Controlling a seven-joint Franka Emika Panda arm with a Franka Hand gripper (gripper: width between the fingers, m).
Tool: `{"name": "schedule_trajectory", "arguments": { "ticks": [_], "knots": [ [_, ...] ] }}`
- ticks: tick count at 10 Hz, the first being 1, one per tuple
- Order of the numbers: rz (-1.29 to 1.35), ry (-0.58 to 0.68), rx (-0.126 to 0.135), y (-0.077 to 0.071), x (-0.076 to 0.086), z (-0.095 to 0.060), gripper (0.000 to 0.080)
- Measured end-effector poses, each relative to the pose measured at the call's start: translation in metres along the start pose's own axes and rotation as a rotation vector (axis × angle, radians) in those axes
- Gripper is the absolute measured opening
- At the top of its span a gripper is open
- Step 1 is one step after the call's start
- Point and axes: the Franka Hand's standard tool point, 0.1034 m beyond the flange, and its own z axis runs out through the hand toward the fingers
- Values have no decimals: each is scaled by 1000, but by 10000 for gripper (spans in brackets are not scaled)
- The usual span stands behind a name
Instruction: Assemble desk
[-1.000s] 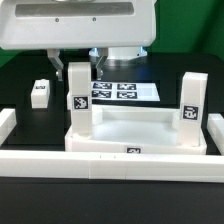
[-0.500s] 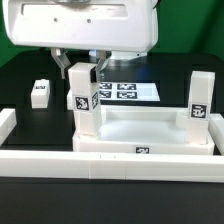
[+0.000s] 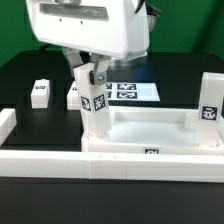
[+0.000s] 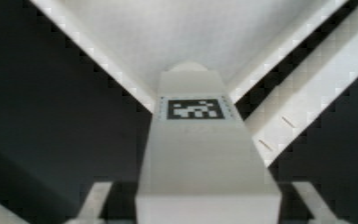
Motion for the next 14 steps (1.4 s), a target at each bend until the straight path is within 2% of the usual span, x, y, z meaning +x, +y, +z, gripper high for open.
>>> {"name": "schedule_trajectory", "arguments": {
  "ticks": [6, 8, 10, 11, 12, 14],
  "knots": [
    [386, -5, 2, -8, -9, 1, 290],
    [372, -5, 2, -9, -10, 1, 290],
    [260, -5, 1, -9, -11, 1, 538],
    [177, -5, -5, -10, -12, 2, 538],
    [106, -6, -4, -10, -12, 2, 626],
    [-25, -7, -3, -10, -12, 2, 642]
  ]
}}
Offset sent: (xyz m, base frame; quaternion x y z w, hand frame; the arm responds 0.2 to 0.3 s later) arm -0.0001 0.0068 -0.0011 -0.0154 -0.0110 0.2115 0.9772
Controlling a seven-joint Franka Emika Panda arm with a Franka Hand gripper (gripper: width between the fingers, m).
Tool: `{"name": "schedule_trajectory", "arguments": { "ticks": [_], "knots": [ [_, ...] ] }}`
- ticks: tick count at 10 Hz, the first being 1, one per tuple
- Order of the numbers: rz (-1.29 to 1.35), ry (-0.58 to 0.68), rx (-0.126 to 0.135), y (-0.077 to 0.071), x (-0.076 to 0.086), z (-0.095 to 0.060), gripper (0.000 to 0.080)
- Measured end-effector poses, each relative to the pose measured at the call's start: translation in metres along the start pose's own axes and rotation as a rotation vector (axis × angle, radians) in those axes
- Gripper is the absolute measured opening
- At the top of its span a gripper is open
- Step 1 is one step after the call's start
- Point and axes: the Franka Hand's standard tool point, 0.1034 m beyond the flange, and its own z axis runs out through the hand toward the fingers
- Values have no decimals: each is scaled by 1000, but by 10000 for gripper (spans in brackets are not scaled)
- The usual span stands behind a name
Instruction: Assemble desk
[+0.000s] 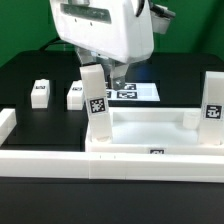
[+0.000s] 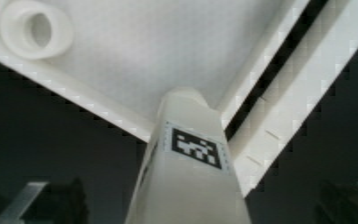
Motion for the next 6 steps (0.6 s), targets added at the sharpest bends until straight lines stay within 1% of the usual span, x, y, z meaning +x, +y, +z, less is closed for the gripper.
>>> {"name": "schedule_trajectory", "arguments": {
  "ticks": [2, 5, 6],
  "knots": [
    [-154, 0, 0, 0, 0, 0, 649],
    [-403, 7, -7, 0, 0, 0, 649],
    [-522, 20, -4, -1, 2, 0, 649]
  ]
}}
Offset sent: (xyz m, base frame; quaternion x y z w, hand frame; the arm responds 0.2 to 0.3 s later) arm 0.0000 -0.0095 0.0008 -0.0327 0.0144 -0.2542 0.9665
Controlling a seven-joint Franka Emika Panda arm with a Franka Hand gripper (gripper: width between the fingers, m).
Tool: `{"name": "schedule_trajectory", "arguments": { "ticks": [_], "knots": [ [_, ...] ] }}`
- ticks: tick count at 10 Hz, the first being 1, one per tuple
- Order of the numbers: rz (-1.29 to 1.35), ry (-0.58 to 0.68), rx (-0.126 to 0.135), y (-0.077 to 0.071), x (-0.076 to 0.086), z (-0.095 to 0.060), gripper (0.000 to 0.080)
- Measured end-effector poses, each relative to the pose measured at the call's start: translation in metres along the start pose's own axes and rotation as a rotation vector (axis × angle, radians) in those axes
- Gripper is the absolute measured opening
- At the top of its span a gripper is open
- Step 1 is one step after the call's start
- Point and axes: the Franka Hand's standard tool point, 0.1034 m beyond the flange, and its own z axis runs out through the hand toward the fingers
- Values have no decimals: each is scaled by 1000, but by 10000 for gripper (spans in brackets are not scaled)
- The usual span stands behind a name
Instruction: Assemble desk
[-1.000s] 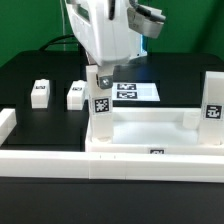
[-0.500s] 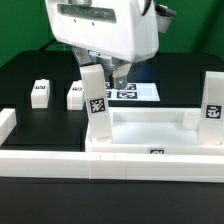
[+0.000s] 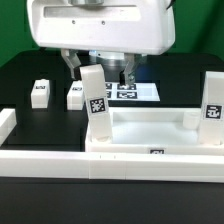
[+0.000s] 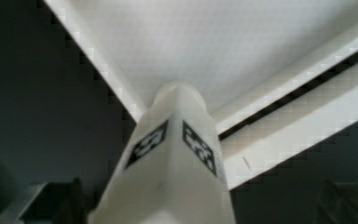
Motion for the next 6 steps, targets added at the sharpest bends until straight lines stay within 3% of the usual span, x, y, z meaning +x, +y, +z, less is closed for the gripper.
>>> {"name": "schedule_trajectory", "arguments": {
  "ticks": [6],
  "knots": [
    [-444, 3, -2, 1, -1, 2, 649]
  ]
}}
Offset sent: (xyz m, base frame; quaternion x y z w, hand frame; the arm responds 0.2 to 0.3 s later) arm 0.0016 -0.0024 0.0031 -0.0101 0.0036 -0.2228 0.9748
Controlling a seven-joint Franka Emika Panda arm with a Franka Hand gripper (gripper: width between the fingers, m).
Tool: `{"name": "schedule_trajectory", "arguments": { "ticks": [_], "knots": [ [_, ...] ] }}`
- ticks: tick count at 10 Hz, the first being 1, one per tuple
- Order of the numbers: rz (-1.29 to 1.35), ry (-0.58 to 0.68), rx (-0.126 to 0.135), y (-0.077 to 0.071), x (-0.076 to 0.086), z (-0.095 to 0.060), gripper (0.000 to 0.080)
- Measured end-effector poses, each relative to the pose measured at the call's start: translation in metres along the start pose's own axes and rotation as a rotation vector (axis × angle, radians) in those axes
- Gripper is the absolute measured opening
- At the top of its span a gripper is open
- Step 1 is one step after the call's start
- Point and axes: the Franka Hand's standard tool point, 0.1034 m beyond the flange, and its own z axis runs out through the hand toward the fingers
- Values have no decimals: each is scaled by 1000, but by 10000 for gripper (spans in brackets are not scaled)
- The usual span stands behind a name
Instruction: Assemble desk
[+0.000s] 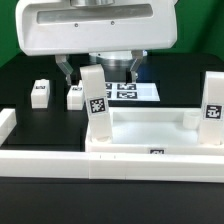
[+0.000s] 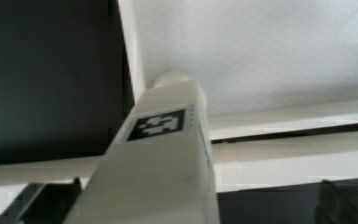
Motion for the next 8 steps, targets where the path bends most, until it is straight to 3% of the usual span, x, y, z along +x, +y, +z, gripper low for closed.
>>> {"name": "schedule_trajectory", "arguments": {
  "ticks": [1, 3, 4, 5, 8],
  "knots": [
    [-51, 0, 0, 0, 0, 0, 649],
    [-49, 0, 1, 0, 0, 0, 393],
    [-49, 0, 0, 1, 0, 0, 393],
    [-48, 0, 0, 1, 0, 0, 288],
    [-23, 0, 4, 2, 0, 0, 288]
  ]
}}
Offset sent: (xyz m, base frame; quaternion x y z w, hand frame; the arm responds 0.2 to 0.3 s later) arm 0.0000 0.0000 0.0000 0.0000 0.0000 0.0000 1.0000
